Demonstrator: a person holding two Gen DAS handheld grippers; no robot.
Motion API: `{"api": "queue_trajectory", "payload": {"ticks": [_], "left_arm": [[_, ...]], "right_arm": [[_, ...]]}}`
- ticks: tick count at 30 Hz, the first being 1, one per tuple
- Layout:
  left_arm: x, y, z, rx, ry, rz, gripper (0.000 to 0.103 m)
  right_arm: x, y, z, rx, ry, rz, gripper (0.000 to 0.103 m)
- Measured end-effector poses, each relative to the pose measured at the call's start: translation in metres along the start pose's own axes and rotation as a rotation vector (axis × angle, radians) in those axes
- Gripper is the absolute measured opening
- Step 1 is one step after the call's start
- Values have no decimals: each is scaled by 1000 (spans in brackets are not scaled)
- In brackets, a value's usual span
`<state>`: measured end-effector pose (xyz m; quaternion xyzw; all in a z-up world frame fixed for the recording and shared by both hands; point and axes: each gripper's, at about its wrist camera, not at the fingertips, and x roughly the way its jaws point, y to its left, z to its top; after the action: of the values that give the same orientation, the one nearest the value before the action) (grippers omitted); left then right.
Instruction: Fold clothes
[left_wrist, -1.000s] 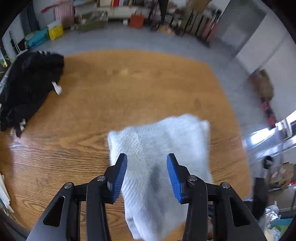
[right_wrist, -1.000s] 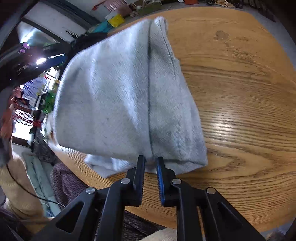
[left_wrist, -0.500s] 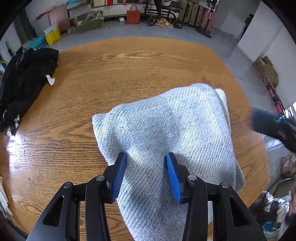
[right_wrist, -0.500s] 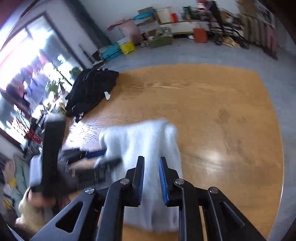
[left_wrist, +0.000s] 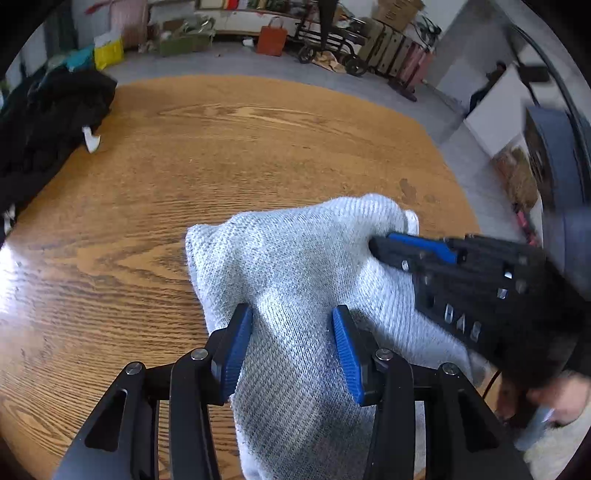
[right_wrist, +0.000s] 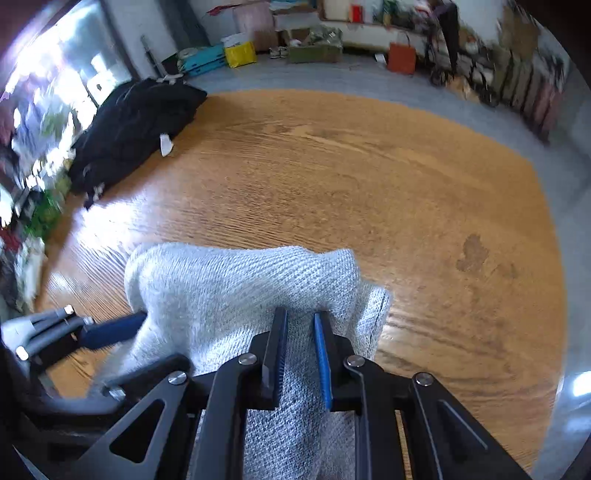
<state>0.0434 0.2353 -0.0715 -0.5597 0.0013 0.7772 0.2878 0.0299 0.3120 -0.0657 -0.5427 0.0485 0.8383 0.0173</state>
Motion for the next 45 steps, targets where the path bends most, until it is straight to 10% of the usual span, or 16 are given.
{"api": "queue_trajectory", "payload": {"ticks": [8,14,23,28,45], "left_arm": [[-26,-5,-40,62,127,-46,48],[16,20,-60,-104,184,-164,85],[-56,23,-49,-138,-30,-132,74],[-57,27,-42,-169,-28,-122,77],[-9,22,-33,-254,108,-142,77]], "right_arm": [[-61,13,-59,-77,55,148,26],[-42,11,-87,-44,98,138,26],[-66,-1,-88,5,26,146,26],[-87,-29,-95,69,-32,117,87],[-50,-91,-110,260,88,299,86]]}}
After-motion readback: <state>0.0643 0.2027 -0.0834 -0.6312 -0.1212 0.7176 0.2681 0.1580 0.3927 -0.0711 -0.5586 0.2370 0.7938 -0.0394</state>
